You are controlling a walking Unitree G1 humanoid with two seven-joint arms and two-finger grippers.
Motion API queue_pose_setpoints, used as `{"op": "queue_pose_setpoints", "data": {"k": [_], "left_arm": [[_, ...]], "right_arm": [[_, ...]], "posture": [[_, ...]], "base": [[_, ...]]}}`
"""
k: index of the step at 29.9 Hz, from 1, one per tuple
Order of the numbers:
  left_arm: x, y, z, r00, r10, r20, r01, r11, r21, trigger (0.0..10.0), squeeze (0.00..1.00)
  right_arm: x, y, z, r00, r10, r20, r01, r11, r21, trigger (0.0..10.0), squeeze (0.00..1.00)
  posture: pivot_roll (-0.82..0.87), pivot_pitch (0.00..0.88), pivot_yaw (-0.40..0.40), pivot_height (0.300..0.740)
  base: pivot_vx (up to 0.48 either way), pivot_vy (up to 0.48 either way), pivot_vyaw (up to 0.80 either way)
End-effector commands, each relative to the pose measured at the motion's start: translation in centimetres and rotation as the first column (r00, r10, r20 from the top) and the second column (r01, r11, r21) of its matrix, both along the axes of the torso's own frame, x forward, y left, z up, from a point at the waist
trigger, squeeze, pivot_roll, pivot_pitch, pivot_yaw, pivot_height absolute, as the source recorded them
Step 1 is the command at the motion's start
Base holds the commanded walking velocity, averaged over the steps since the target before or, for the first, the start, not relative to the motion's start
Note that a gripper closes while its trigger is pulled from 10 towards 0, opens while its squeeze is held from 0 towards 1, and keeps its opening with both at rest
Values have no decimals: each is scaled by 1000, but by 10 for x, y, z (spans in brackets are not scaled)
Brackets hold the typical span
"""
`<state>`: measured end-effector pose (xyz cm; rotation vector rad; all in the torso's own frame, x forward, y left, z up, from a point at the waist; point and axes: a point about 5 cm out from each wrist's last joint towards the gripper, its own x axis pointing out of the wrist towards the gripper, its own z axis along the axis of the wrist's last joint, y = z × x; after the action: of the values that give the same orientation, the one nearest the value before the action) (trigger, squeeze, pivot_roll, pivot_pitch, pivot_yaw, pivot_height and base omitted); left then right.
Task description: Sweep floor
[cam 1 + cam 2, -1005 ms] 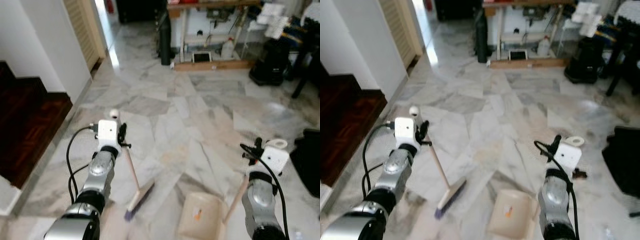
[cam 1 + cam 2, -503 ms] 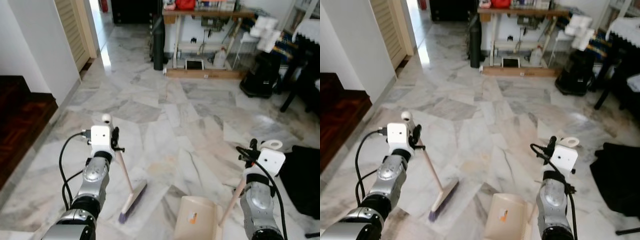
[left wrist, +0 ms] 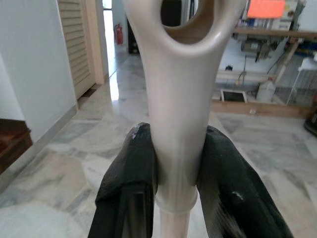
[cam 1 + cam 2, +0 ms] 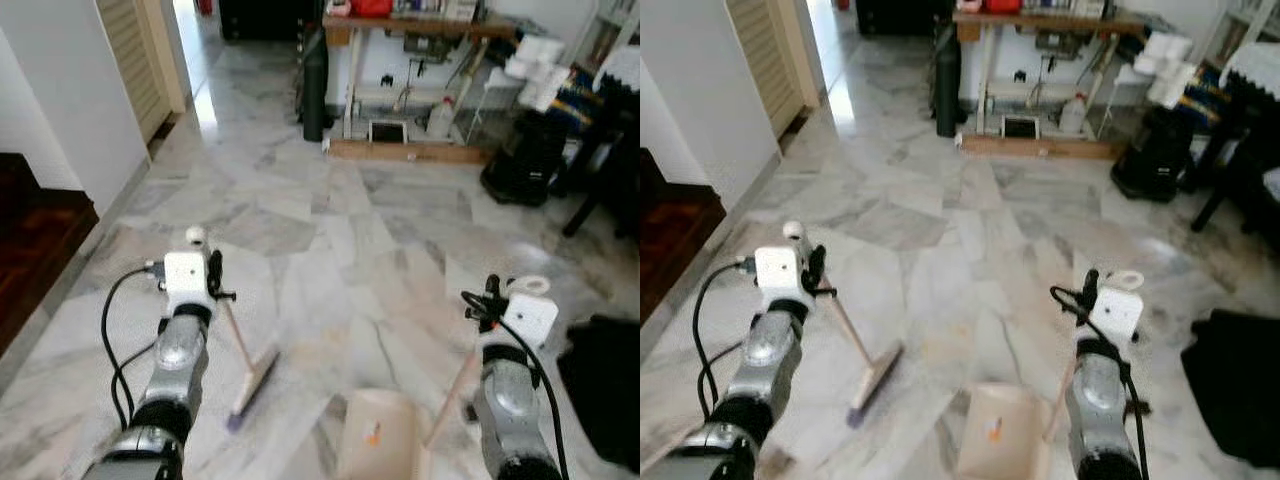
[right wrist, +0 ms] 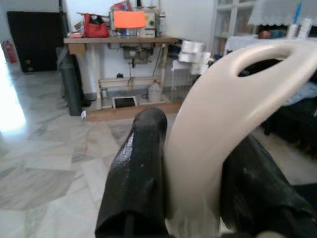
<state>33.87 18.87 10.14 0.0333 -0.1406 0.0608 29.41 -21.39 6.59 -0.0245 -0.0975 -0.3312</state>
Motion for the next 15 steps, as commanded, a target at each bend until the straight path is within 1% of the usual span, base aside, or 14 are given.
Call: {"op": "queue_pose_setpoints", "data": {"k": [1,5,10,15], "left_arm": [[1,8,9,999,14,38,-15,999,35,10000,0],[2,7,11,999,8,39,-9,999,39,10000,0],[4,7,15,999,-2,42,0,999,45,10000,0],[5,7,17,999,-7,45,4,999,50,10000,0]], "right_arm": [[4,5,10,999,17,45,-17,1000,-3,10000,0],[3,5,10,999,12,46,-12,1000,1,10000,0],[1,0,11,999,-21,48,20,1000,4,10000,0],[1,1,10,999,-23,48,23,1000,5,10000,0]], "posture": [[34,0,-36,740],[32,0,-28,740],[31,0,-15,740],[32,0,-8,740]], "base": [[371,0,0],[373,0,0],[372,0,0],[372,0,0]]}}
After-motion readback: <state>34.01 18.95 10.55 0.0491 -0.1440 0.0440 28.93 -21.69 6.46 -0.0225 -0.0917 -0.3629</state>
